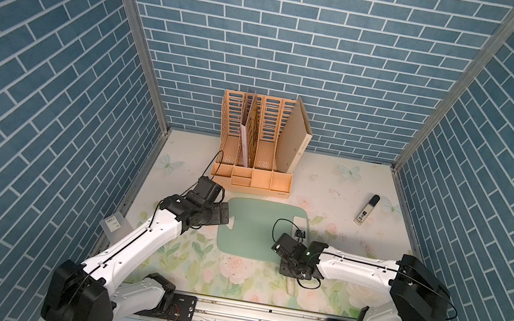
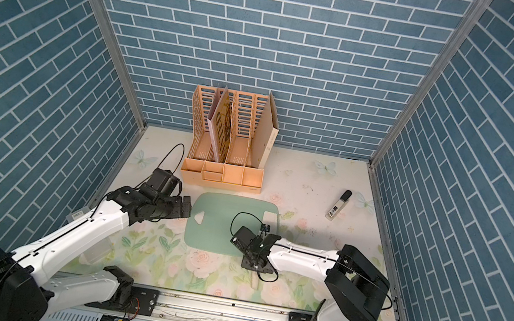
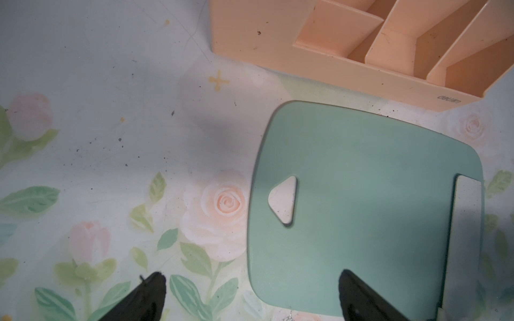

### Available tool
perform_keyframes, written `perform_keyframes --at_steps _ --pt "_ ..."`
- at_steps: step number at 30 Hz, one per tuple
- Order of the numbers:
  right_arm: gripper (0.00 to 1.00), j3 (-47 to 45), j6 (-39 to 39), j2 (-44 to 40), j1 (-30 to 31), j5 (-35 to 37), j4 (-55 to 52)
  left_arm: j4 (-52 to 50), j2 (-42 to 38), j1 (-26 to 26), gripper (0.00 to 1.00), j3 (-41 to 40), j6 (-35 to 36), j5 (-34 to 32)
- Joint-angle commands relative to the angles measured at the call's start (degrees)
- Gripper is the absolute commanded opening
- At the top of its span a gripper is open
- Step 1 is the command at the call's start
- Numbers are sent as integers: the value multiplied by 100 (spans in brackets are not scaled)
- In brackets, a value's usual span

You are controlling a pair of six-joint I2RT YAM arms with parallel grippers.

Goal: Align the knife with the edge of the cutting board
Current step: Place the knife at the edge of the cutting board.

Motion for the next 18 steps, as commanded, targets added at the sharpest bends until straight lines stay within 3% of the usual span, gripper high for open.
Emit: perform_keyframes --at_steps 1,18 --pt "0 -251 148 93 5 19 -463 -84 -24 -29 100 -39 44 -42" --pt "0 -268 122 15 -56 72 -470 -88 -40 -31 100 -39 46 -46"
